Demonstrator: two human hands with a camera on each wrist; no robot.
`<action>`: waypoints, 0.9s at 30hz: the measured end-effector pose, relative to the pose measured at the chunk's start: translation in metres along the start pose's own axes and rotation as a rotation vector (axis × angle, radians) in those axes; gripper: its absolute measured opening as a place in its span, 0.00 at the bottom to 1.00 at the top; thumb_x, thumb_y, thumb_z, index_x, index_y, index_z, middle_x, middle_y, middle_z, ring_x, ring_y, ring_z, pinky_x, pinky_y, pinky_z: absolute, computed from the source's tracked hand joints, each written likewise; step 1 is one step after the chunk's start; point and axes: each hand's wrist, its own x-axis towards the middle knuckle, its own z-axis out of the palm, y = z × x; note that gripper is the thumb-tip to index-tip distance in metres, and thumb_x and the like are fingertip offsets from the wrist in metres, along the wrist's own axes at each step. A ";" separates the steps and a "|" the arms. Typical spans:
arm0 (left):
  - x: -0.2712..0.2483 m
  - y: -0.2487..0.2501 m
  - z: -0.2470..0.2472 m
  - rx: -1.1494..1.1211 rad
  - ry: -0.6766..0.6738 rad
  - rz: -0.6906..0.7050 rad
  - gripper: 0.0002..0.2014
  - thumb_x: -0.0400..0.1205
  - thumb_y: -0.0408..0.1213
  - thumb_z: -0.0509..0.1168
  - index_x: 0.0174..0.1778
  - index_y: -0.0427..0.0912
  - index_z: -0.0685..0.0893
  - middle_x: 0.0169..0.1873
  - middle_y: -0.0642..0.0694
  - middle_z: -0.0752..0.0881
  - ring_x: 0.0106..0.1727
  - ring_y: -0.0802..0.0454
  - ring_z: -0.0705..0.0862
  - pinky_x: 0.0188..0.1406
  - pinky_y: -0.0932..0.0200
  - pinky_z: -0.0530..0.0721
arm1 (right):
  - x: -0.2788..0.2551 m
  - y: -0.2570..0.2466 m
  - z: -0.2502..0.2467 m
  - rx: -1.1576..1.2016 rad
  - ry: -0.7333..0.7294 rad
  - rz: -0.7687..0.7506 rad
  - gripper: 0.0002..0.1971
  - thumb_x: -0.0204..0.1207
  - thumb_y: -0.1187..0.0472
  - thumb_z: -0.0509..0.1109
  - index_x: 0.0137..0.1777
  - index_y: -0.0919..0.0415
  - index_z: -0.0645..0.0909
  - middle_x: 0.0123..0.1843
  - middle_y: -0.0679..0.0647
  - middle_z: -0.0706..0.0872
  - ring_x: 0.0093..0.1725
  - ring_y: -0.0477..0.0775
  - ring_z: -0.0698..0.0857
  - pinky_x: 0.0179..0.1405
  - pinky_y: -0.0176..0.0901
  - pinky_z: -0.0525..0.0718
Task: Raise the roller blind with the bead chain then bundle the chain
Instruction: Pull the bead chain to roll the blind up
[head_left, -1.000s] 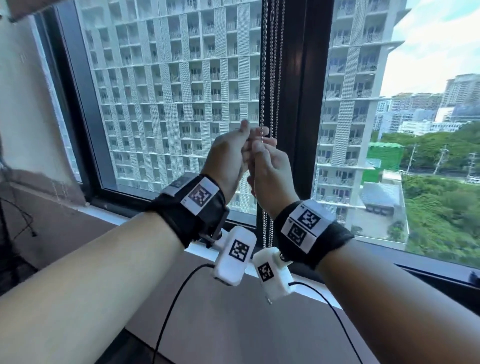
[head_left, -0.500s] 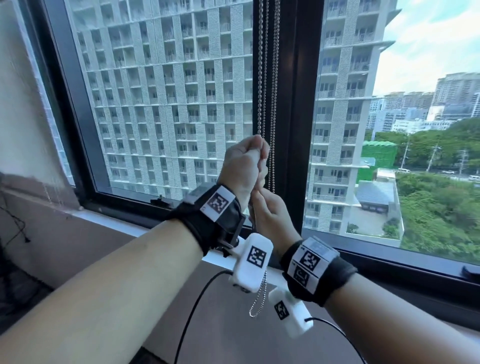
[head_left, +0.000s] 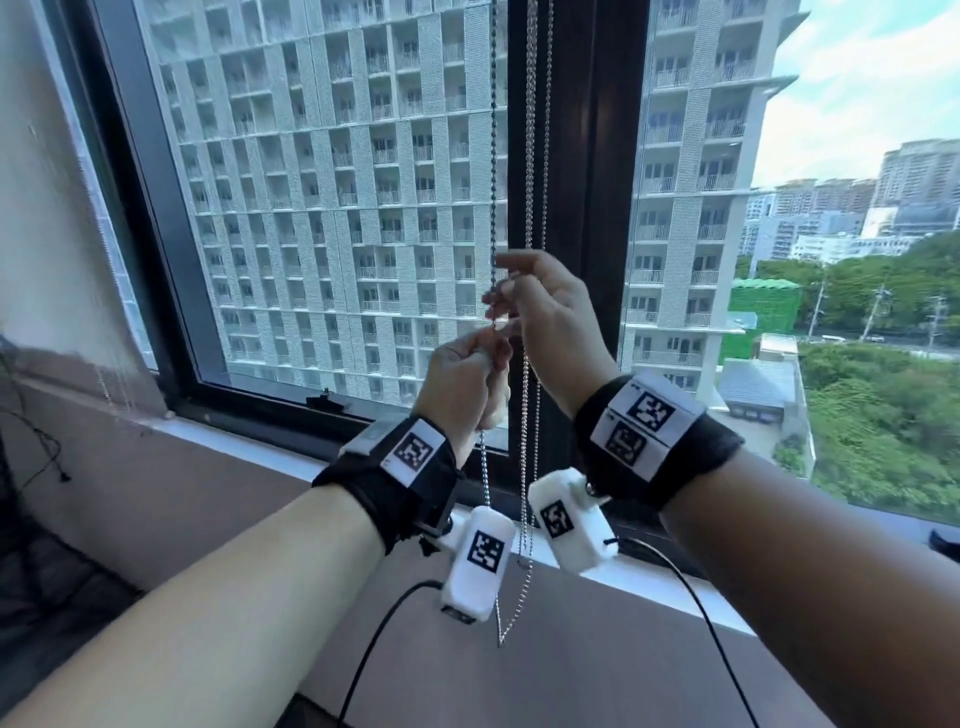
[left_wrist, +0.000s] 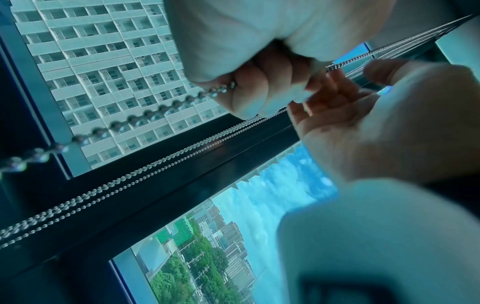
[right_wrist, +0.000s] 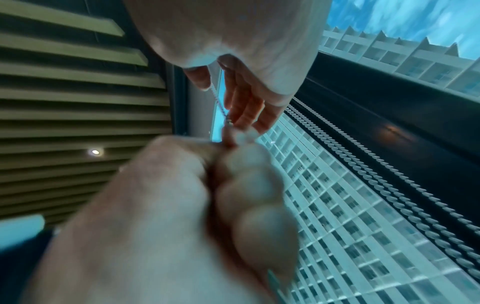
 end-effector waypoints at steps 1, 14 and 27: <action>-0.002 -0.003 0.000 0.010 -0.006 -0.015 0.22 0.84 0.29 0.51 0.24 0.49 0.74 0.16 0.53 0.66 0.15 0.57 0.57 0.15 0.65 0.52 | 0.005 -0.008 0.003 0.011 -0.003 -0.004 0.12 0.81 0.62 0.59 0.59 0.62 0.80 0.42 0.58 0.85 0.42 0.55 0.83 0.40 0.50 0.82; -0.022 -0.010 0.014 0.029 -0.049 -0.043 0.17 0.86 0.25 0.52 0.31 0.40 0.74 0.16 0.57 0.73 0.17 0.62 0.63 0.19 0.67 0.57 | 0.025 -0.017 0.020 0.135 0.195 -0.058 0.22 0.82 0.46 0.58 0.27 0.50 0.60 0.24 0.49 0.62 0.23 0.50 0.59 0.24 0.45 0.59; -0.003 0.016 0.004 0.077 -0.001 0.018 0.26 0.88 0.49 0.50 0.55 0.28 0.82 0.48 0.29 0.88 0.51 0.38 0.88 0.58 0.43 0.86 | 0.002 -0.003 0.006 0.031 0.204 -0.079 0.22 0.86 0.51 0.57 0.28 0.56 0.66 0.23 0.50 0.67 0.23 0.50 0.66 0.26 0.49 0.68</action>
